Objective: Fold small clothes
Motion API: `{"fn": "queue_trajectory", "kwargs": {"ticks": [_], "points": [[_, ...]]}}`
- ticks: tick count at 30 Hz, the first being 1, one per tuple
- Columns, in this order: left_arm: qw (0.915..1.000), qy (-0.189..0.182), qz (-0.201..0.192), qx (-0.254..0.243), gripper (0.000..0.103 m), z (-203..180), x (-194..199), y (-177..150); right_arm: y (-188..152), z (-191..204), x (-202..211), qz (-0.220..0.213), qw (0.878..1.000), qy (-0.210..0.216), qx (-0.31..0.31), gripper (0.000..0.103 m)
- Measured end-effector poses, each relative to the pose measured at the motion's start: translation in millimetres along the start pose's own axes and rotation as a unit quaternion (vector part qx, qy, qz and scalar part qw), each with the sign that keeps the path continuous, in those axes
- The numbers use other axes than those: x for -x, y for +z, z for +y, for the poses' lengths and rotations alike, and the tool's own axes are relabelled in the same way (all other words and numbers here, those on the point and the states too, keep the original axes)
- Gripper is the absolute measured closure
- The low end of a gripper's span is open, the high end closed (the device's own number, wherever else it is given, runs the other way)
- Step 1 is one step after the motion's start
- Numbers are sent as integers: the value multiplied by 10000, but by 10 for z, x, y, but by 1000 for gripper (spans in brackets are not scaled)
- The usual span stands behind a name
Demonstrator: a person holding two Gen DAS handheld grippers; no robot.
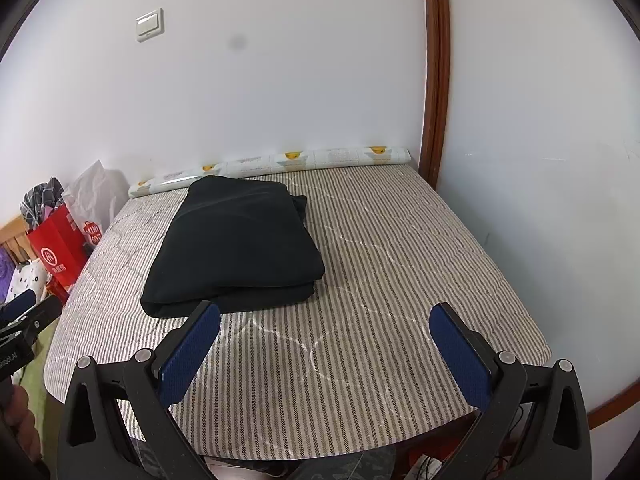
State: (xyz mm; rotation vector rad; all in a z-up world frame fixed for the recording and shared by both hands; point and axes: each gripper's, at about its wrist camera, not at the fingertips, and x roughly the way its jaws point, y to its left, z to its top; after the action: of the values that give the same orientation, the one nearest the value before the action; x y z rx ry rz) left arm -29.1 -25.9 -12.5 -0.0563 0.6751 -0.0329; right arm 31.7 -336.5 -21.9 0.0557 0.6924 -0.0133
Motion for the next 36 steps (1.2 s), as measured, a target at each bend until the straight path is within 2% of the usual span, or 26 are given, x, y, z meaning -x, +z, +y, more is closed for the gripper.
{"fn": "queue_trajectory", "kwargs": {"ticks": [36], "points": [[10000,77,-26,-19,13,9,25,23,15,-153,-28,42,9999,-1,-129,0]]}}
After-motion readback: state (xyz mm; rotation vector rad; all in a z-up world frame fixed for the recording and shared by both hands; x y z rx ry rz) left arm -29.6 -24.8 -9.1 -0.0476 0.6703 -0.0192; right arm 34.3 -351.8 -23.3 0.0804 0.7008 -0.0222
